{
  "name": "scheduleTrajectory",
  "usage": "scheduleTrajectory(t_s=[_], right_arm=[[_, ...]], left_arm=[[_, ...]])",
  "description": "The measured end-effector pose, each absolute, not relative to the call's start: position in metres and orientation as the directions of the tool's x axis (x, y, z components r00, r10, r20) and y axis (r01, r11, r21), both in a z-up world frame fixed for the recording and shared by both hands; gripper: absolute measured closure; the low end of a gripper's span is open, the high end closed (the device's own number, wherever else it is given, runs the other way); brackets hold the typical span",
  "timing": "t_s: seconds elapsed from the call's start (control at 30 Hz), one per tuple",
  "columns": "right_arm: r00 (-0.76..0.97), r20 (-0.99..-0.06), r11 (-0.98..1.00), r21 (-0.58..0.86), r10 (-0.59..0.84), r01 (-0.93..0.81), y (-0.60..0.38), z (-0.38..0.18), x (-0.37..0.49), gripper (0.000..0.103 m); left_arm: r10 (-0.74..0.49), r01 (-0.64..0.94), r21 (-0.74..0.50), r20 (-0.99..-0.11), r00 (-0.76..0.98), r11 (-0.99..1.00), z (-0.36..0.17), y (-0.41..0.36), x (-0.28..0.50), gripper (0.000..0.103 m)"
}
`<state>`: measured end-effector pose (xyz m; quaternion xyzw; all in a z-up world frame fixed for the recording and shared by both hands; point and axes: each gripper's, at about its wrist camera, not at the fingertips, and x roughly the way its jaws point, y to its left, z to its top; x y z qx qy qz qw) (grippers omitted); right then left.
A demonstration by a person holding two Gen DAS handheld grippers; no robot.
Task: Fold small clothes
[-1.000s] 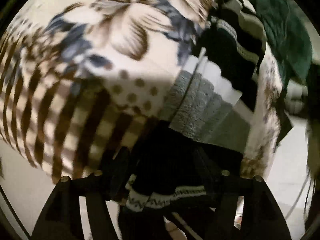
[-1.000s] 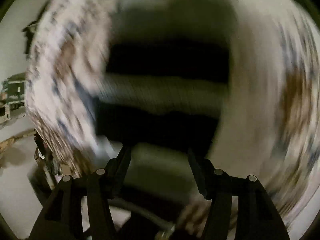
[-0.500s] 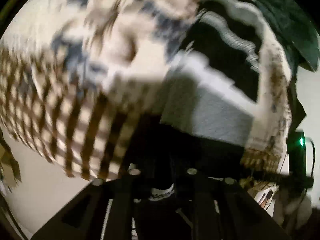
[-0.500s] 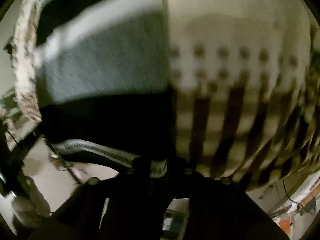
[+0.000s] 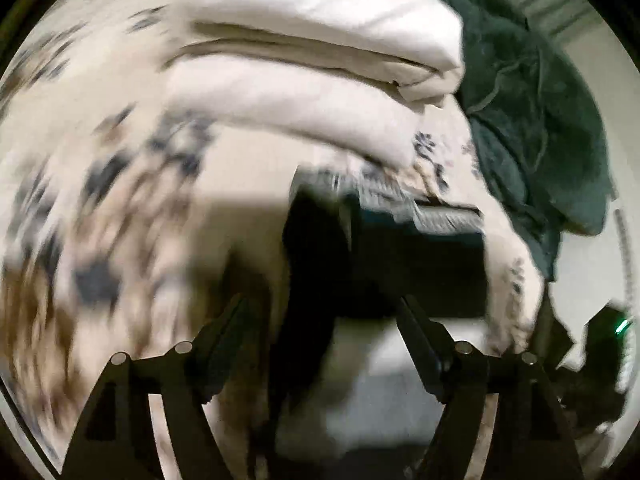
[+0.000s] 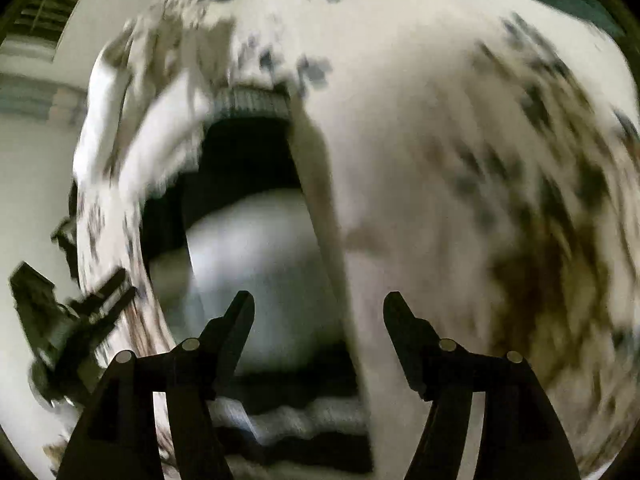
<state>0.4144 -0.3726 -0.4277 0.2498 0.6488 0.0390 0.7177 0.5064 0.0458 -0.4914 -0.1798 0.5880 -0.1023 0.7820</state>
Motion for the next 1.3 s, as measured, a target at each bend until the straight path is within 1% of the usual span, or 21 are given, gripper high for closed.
scheduleTrajectory(t_s=[0.03, 0.07, 0.1, 0.13, 0.17, 0.2, 0.23, 0.27, 0.33, 0.43, 0.5, 0.6, 0.7, 0.77, 0.83, 0.87, 0.9, 0.93, 0.97, 1.13, 1.3], right_arm=[[0.169, -0.907, 0.868, 0.418, 0.385, 0.269, -0.371, -0.431, 0.44, 0.034], [0.179, -0.908, 0.869, 0.415, 0.379, 0.268, -0.365, -0.435, 0.462, 0.034], [0.183, -0.91, 0.871, 0.411, 0.373, 0.268, -0.351, -0.445, 0.481, 0.034], [0.178, -0.91, 0.871, 0.411, 0.374, 0.271, -0.337, -0.454, 0.504, 0.034], [0.175, -0.905, 0.863, 0.424, 0.389, 0.274, -0.331, -0.462, 0.518, 0.034], [0.167, -0.898, 0.855, 0.44, 0.408, 0.274, -0.327, -0.468, 0.532, 0.045], [0.169, -0.897, 0.858, 0.44, 0.408, 0.264, -0.323, -0.471, 0.541, 0.059], [0.181, -0.904, 0.871, 0.422, 0.386, 0.25, -0.319, -0.469, 0.544, 0.09], [0.217, -0.913, 0.886, 0.393, 0.345, 0.246, -0.318, -0.465, 0.547, 0.096], [0.277, -0.905, 0.877, 0.396, 0.322, 0.274, -0.329, -0.459, 0.552, 0.098], [0.272, -0.923, 0.894, 0.348, 0.274, 0.282, -0.329, -0.468, 0.562, 0.098], [0.219, -0.949, 0.917, 0.284, 0.227, 0.28, -0.324, -0.488, 0.575, 0.098], [0.184, -0.959, 0.924, 0.261, 0.215, 0.281, -0.321, -0.501, 0.585, 0.098], [0.16, -0.96, 0.922, 0.266, 0.228, 0.281, -0.321, -0.504, 0.586, 0.098], [0.137, -0.949, 0.906, 0.311, 0.283, 0.288, -0.325, -0.499, 0.584, 0.086], [0.12, -0.944, 0.898, 0.328, 0.306, 0.293, -0.328, -0.495, 0.58, 0.072], [0.115, -0.934, 0.887, 0.357, 0.338, 0.292, -0.332, -0.488, 0.573, 0.054], [0.12, -0.922, 0.876, 0.387, 0.368, 0.287, -0.336, -0.478, 0.562, 0.047], [0.124, -0.915, 0.873, 0.404, 0.384, 0.274, -0.34, -0.466, 0.549, 0.039], [0.067, -0.888, 0.856, 0.456, 0.454, 0.242, -0.359, -0.427, 0.458, 0.039], [-0.017, -0.885, 0.857, 0.446, 0.465, 0.257, -0.356, -0.409, 0.34, 0.039]], left_arm=[[-0.362, -0.036, -0.387, -0.889, 0.28, 0.922, -0.498, 0.042, 0.519, 0.031], [-0.366, -0.021, -0.387, -0.887, 0.281, 0.922, -0.503, 0.039, 0.53, 0.04], [-0.384, -0.003, -0.402, -0.875, 0.295, 0.915, -0.509, 0.04, 0.537, 0.083], [-0.39, 0.003, -0.407, -0.874, 0.29, 0.913, -0.514, 0.04, 0.545, 0.089], [-0.4, 0.004, -0.417, -0.87, 0.287, 0.909, -0.516, 0.04, 0.548, 0.089], [-0.412, 0.009, -0.429, -0.862, 0.295, 0.903, -0.517, 0.042, 0.551, 0.09], [-0.403, 0.014, -0.42, -0.862, 0.308, 0.908, -0.518, 0.044, 0.551, 0.09], [-0.399, 0.015, -0.416, -0.861, 0.317, 0.909, -0.517, 0.046, 0.55, 0.091], [-0.409, 0.006, -0.434, -0.846, 0.343, 0.901, -0.515, 0.053, 0.55, 0.091], [-0.435, 0.007, -0.464, -0.824, 0.363, 0.886, -0.513, 0.06, 0.554, 0.091], [-0.431, 0.005, -0.455, -0.84, 0.331, 0.891, -0.528, 0.059, 0.567, 0.091], [-0.428, -0.009, -0.449, -0.858, 0.285, 0.894, -0.55, 0.061, 0.58, 0.091], [-0.437, 0.015, -0.449, -0.861, 0.26, 0.893, -0.549, 0.062, 0.583, 0.09], [-0.472, 0.014, -0.482, -0.849, 0.238, 0.876, -0.545, 0.065, 0.584, 0.086], [-0.511, -0.01, -0.524, -0.834, 0.207, 0.852, -0.541, 0.072, 0.583, 0.079], [-0.532, -0.021, -0.546, -0.823, 0.198, 0.837, -0.535, 0.08, 0.578, 0.073], [-0.534, -0.022, -0.55, -0.82, 0.203, 0.835, -0.53, 0.085, 0.572, 0.062], [-0.532, -0.021, -0.548, -0.819, 0.214, 0.836, -0.52, 0.093, 0.561, 0.053], [-0.541, -0.019, -0.559, -0.811, 0.224, 0.829, -0.513, 0.1, 0.551, 0.04], [-0.569, -0.032, -0.593, -0.786, 0.242, 0.804, -0.474, 0.133, 0.46, 0.038], [-0.555, -0.112, -0.574, -0.816, 0.162, 0.811, -0.461, 0.147, 0.337, 0.038]])
